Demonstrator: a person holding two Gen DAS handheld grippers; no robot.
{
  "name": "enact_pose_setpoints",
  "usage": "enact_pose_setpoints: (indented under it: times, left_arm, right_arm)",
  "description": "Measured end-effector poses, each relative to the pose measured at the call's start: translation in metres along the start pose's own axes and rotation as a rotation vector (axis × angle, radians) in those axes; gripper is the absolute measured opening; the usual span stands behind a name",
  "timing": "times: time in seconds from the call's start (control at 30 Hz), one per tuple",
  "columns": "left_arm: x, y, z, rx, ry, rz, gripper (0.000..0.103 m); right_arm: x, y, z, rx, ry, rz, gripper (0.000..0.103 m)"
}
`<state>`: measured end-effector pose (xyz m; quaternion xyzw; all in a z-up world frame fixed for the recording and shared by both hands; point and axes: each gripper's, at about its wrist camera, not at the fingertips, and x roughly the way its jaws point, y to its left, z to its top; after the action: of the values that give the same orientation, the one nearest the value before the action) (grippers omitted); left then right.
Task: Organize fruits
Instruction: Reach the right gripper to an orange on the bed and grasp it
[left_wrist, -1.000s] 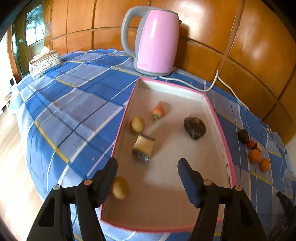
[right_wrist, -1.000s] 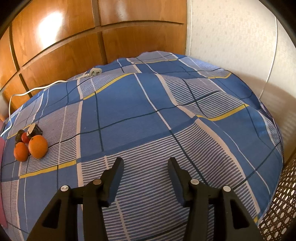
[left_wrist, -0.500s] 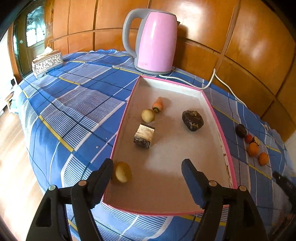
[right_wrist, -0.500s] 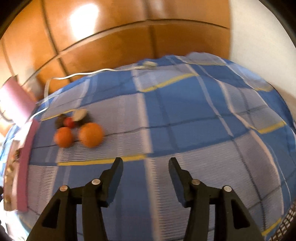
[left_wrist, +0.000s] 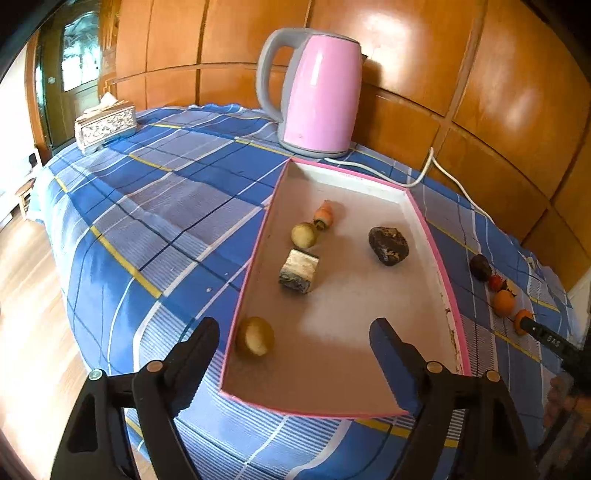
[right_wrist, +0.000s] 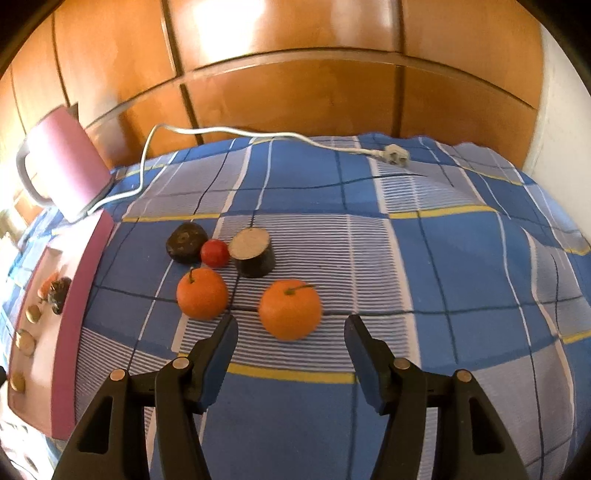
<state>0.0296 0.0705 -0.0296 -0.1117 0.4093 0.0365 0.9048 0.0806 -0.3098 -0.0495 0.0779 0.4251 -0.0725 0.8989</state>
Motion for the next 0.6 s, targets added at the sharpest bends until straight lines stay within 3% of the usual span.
enact_pose_setpoints:
  times: [0.27,0.33,0.4,0.6]
  left_arm:
    - [0.004,0.014,0.0,-0.056,0.014,0.043,0.09]
    - [0.005,0.018,-0.001,-0.073,0.019,0.049,0.09]
    - [0.006,0.022,-0.003,-0.085,0.025,0.057,0.09]
    - [0.01,0.031,-0.005,-0.112,0.04,0.063,0.09]
  right_arm:
    - [0.019,0.011,0.001,-0.069,0.026,-0.059,0.06]
    - [0.023,0.012,0.002,-0.077,0.029,-0.063,0.048]
    - [0.025,0.012,0.003,-0.088,0.03,-0.091,0.042]
    - [0.022,0.008,0.002,-0.08,0.028,-0.074,0.041]
